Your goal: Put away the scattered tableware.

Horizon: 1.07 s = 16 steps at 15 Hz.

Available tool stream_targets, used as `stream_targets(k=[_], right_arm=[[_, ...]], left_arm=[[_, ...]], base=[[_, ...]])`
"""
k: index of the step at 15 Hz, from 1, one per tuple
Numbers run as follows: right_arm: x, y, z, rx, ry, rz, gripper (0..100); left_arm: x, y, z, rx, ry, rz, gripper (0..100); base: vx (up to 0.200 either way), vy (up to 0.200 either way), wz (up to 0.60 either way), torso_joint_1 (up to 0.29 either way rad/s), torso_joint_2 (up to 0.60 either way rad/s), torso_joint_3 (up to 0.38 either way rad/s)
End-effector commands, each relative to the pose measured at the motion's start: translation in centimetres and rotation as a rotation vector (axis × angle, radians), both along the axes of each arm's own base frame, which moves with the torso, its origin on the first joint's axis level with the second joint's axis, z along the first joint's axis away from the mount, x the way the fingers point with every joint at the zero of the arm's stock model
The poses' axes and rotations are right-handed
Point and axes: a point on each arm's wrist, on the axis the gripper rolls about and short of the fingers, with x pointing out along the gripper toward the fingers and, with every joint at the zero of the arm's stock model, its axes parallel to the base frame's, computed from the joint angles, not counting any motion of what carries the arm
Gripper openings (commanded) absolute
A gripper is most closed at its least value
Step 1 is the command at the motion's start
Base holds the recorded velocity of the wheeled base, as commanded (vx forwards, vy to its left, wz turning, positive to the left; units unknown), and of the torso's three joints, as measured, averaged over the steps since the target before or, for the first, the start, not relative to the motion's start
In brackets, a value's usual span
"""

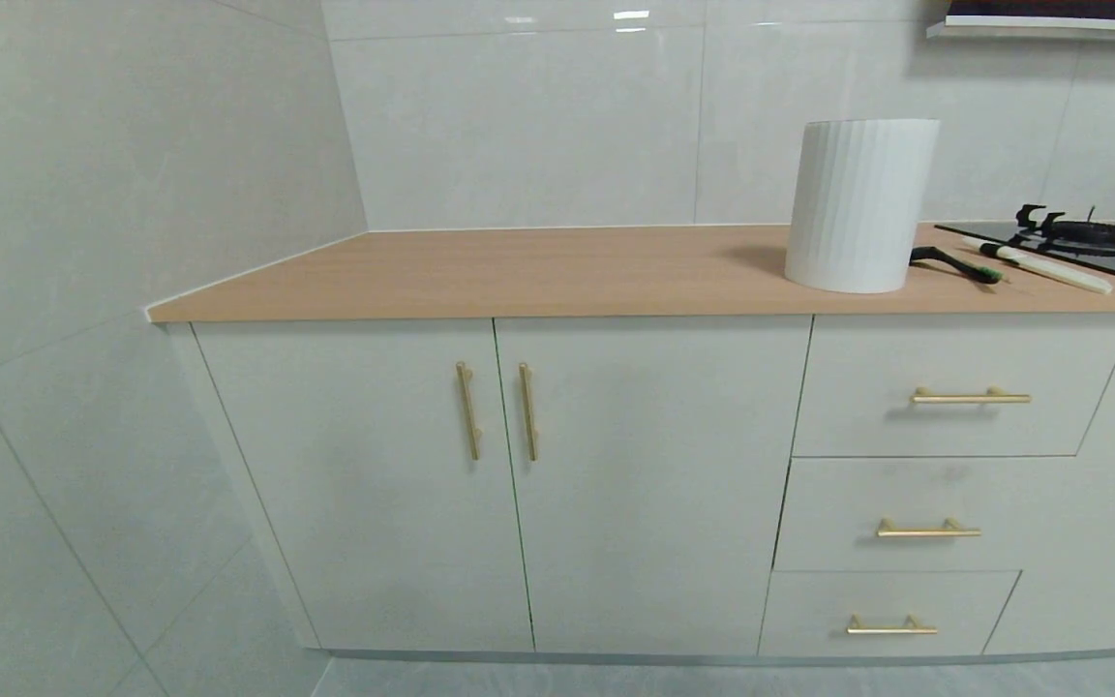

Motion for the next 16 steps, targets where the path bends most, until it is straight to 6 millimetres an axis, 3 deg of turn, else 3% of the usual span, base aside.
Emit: stream_targets(k=[1,3,4,10,14,16], right_arm=[[-8.0,-0.8,-3.4,-0.106,-0.201,-0.203,100],[-8.7,-0.7,-4.8,-0.11,-0.213,-0.216,100],[-9.7,-0.5,-6.7,-0.132,-0.228,-0.248,100],[-6.7,-0.8,-10.7,-0.139,-0.13,-0.412,100],[-4.6,-0.8,-14.4,-0.202,-0.093,-0.393,100],[-4.3,-0.5,-14.9,-0.216,-0.102,-0.236,100]], left_arm=[[-3.0,0.6,-1.3,-0.014,-0.13,0.077,100],[-3.5,0.6,-1.6,-0.017,-0.152,0.108,100],[-4.3,0.4,-2.2,0.015,-0.185,0.149,100],[-4.7,-0.6,-5.0,0.09,-0.2,0.376,100],[-2.5,-0.6,-8.1,0.148,-0.176,0.421,100],[-0.5,-0.7,-10.8,0.196,-0.222,0.359,100]], base=[[0.0,0.0,0.0,0.0,0.0,0.0],[0.0,0.0,0.0,0.0,0.0,0.0],[0.0,0.0,0.0,0.0,0.0,0.0],[0.0,0.0,0.0,0.0,0.0,0.0],[0.0,0.0,0.0,0.0,0.0,0.0],[0.0,0.0,0.0,0.0,0.0,0.0]])
